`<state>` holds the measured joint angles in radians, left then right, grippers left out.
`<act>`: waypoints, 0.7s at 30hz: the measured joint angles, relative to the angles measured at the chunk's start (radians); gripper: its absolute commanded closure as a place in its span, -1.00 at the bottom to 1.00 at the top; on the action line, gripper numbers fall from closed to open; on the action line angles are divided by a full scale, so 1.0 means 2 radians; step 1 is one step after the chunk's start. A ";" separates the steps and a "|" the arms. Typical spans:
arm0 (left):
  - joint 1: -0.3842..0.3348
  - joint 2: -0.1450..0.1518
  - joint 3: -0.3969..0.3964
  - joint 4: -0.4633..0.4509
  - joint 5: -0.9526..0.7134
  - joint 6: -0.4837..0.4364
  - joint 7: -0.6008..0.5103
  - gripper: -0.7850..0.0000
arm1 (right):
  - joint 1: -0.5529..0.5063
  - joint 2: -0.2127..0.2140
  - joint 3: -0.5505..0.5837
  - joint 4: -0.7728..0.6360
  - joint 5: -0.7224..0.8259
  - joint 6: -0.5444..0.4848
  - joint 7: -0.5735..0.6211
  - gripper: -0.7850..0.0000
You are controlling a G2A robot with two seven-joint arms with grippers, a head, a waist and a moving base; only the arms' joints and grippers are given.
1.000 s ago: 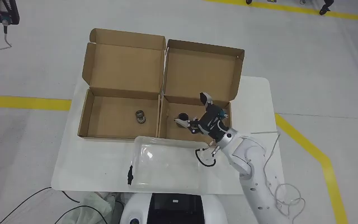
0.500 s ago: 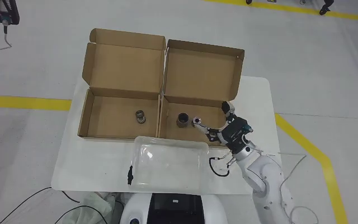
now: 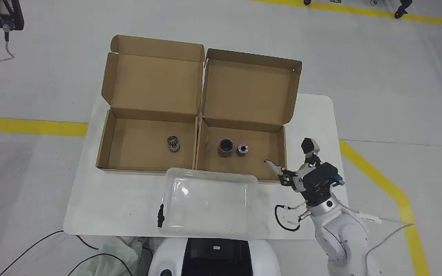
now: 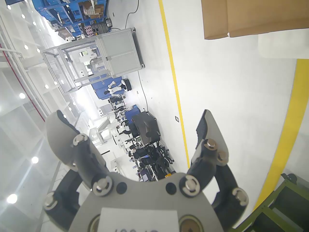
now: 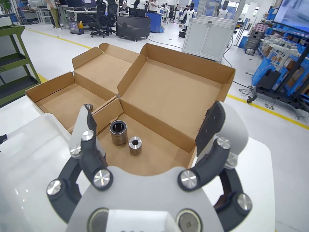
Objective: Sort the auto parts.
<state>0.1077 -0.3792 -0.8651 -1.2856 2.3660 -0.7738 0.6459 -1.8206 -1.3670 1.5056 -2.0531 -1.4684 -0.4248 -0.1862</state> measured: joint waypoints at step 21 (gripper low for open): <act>0.000 0.000 0.000 0.000 0.000 0.000 0.000 -1.00 | -0.170 0.004 0.068 -0.078 -0.001 0.125 -0.075 -1.00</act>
<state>0.1077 -0.3792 -0.8651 -1.2856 2.3660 -0.7738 0.6459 -2.1610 -1.3581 1.6421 -2.2089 -1.4713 -0.1757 -0.3367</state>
